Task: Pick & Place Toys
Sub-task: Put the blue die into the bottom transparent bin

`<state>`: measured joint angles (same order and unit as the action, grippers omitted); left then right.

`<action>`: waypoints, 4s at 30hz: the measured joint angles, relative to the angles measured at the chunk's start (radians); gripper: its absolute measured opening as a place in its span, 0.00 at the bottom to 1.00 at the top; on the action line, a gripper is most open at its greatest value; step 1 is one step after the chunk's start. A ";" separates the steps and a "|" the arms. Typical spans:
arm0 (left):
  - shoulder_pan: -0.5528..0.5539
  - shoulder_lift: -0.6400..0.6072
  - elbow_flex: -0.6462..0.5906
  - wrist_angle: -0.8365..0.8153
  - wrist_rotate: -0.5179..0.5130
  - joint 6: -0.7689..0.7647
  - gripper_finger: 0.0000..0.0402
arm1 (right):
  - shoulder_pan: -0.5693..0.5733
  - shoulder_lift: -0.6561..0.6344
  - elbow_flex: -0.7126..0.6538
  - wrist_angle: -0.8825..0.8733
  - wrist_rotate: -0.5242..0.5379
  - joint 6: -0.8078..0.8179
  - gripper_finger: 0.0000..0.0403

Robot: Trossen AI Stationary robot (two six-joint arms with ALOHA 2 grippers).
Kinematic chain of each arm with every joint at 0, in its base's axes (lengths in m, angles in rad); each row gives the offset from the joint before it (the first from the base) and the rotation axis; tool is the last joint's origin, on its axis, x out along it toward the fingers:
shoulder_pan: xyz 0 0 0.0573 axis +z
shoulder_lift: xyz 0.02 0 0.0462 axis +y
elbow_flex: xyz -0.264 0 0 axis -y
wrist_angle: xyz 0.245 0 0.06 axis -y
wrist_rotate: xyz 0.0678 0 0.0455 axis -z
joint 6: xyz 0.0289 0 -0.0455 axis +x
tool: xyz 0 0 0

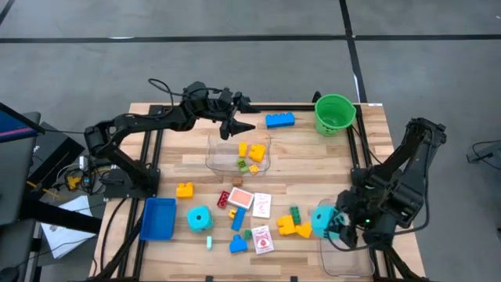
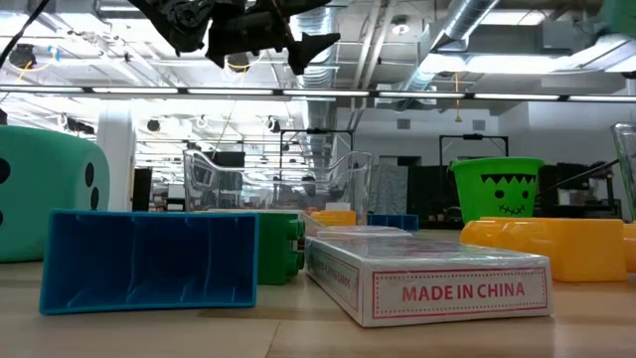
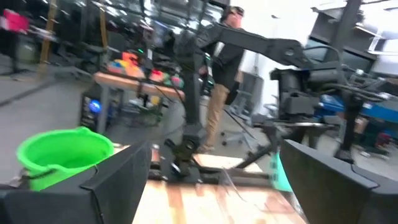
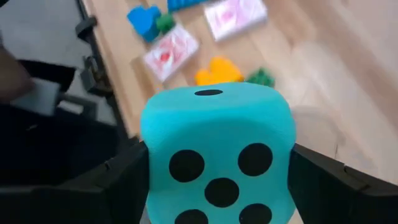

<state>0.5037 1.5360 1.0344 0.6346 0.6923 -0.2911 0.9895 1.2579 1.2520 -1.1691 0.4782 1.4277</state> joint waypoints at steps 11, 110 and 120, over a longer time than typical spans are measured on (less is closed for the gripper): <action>0.000 0.000 0.000 0.033 -0.013 0.040 0.86 | 0.032 0.069 0.018 -0.093 -0.130 0.118 0.76; -0.060 0.000 0.000 0.040 -0.021 0.137 0.84 | 0.177 0.236 -0.256 0.350 -0.289 0.285 0.18; -0.060 0.000 0.000 0.040 -0.020 0.137 0.84 | 0.158 0.236 -0.298 0.283 -0.296 0.261 0.18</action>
<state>0.4442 1.5360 1.0344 0.6743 0.6719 -0.1543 1.1477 1.4935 0.9540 -0.8866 0.1822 1.6891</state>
